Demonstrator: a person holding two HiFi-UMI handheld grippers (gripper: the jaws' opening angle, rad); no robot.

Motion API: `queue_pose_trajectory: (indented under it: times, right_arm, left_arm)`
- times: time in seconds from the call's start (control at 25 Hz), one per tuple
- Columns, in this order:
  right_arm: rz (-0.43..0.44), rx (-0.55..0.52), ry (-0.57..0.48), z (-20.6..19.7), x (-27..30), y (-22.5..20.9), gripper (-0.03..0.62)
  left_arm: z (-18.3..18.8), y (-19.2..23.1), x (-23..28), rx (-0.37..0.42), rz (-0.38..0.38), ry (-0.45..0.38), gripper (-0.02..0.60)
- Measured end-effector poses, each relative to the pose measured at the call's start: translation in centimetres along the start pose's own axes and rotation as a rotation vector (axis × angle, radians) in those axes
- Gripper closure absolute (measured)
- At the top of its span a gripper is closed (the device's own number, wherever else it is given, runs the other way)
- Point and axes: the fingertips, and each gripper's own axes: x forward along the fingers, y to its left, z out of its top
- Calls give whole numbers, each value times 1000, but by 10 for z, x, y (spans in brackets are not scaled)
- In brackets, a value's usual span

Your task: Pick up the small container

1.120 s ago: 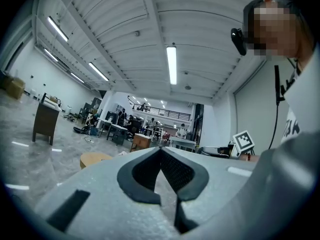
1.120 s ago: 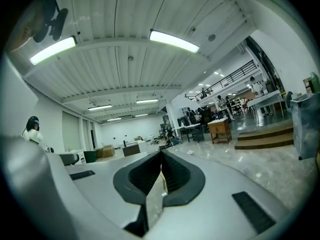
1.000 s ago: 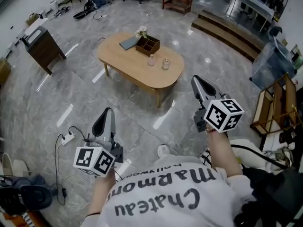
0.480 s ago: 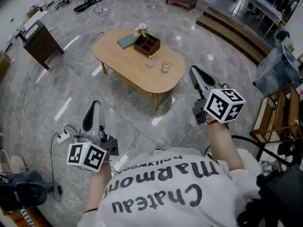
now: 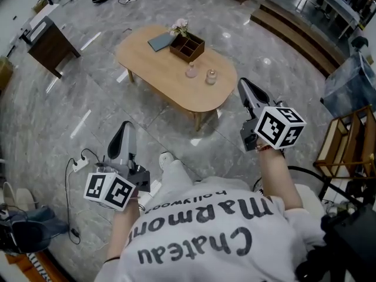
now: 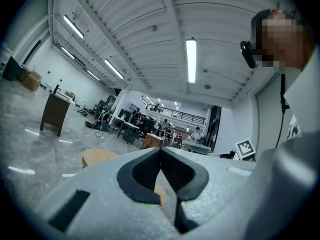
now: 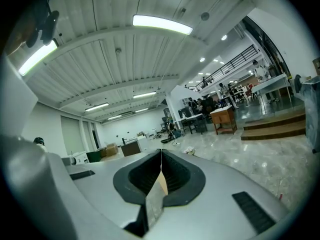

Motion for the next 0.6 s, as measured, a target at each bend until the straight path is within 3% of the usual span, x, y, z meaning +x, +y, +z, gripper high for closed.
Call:
queue_pose_trajectory:
  times: [0.24,0.6]
  right_arm:
    - [-26,27,34,-9,46,-6,580]
    - [-81,41,31,1,145,2,580]
  left_arm:
    - [1,39,36,-28,-5,25,568]
    - [41,125,109,-30,-49,29,568]
